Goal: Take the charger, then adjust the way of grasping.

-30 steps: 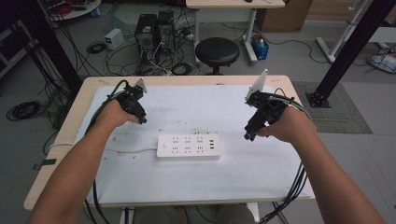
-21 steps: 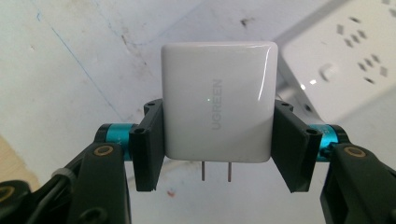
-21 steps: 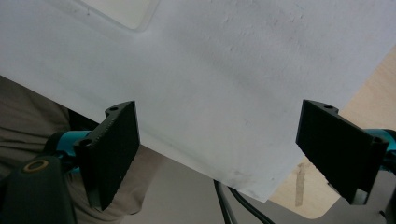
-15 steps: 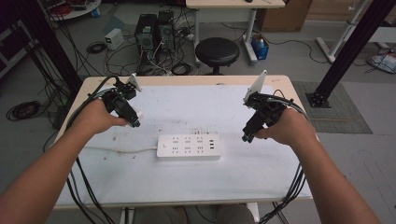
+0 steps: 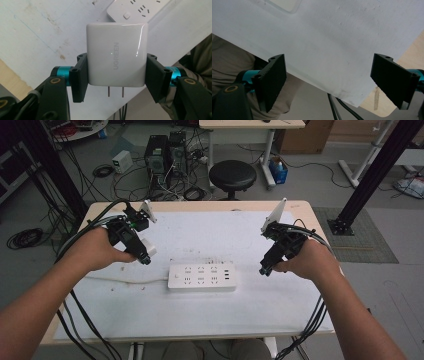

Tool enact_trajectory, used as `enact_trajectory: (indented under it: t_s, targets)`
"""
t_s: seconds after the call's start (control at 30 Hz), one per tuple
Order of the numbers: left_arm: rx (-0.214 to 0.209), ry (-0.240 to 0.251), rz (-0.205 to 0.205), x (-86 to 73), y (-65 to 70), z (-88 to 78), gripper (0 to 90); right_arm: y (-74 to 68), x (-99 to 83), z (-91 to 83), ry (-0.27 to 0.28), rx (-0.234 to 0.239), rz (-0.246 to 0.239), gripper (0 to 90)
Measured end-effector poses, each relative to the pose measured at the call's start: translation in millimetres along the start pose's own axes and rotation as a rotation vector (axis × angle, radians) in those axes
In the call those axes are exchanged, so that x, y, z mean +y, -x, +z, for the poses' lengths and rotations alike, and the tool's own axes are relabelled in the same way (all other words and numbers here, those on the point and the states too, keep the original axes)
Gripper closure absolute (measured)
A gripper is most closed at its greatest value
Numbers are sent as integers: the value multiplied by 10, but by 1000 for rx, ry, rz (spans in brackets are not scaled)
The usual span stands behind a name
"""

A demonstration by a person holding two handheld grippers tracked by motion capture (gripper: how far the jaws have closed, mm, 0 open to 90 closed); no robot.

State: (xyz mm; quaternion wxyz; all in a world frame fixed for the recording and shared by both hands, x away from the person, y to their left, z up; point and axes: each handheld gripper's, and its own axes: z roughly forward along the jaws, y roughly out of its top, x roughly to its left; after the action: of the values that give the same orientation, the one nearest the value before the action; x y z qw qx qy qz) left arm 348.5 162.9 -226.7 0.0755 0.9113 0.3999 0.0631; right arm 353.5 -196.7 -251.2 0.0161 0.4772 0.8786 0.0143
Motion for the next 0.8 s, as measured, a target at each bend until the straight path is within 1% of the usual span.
enact_trajectory:
  t_s: [0.07,0.1,0.17,0.23,0.27,0.4,0.47,0.5,0.53,0.57,0.63,0.67,0.8]
  targets:
    - [-2,-4,4,-12,12,15,420,-5,-1,1,-5,-2,4,131]
    - [0,-10,17,-18,19,19,420,-3,-2,0,-8,-1,3,131]
    - [-8,-2,11,-26,34,29,420,-1,-4,1,-8,1,5,131]
    - [4,-10,26,-31,31,18,420,5,-11,-8,-3,4,6,131]
    - [-2,-4,22,-33,30,13,421,4,-12,-6,-5,4,5,131]
    - [2,9,26,-40,16,-18,420,7,-12,-3,-7,2,6,131]
    - [0,14,21,-43,14,-23,420,9,-11,-2,-7,-1,8,131]
    - [-1,5,29,-44,5,-27,420,6,-11,-1,-8,-1,9,131]
    - [0,8,25,-47,10,-22,420,4,-11,1,-8,-5,6,131]
    - [-3,5,32,-48,6,-20,420,-2,-11,1,-11,-3,6,131]
    - [0,7,26,-51,16,-7,420,-9,-16,0,-10,-1,5,131]
    - [1,0,35,-50,16,-8,420,-12,-18,-2,-12,-2,5,131]
    - [-7,7,66,-37,58,-16,420,-37,-39,-4,-8,3,3,131]
